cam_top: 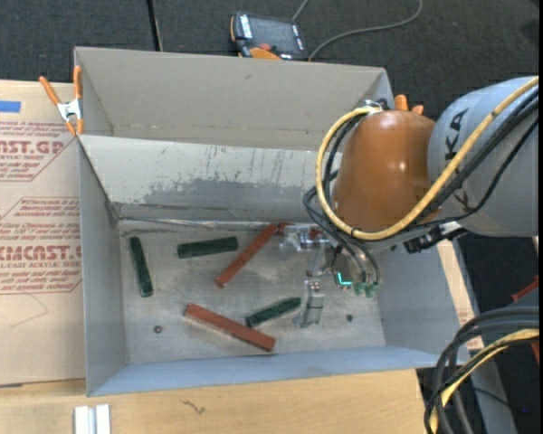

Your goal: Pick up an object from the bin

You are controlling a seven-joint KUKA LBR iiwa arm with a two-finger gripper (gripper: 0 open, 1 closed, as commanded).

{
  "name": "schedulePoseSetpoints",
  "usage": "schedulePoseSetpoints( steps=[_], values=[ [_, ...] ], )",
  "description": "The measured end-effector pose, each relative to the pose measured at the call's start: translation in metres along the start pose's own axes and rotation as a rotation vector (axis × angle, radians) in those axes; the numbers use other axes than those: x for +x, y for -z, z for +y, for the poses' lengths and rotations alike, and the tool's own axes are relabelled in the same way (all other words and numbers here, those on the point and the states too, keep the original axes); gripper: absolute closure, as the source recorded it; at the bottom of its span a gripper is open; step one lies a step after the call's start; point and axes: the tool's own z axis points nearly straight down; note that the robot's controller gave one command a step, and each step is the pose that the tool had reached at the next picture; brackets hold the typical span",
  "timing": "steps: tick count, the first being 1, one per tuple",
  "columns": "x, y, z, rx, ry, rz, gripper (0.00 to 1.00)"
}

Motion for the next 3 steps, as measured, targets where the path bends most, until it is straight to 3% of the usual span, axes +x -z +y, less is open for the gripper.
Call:
schedulePoseSetpoints(
  steps=[1,2,3],
  values=[
    [0.014,-0.113,0.005,0.001,0.262,-0.016,0.00],
    [0.016,-0.112,0.005,0.001,0.261,-0.008,1.00],
    [-0.018,0.023,-0.023,0.003,0.234,-0.019,1.00]
  ],
)
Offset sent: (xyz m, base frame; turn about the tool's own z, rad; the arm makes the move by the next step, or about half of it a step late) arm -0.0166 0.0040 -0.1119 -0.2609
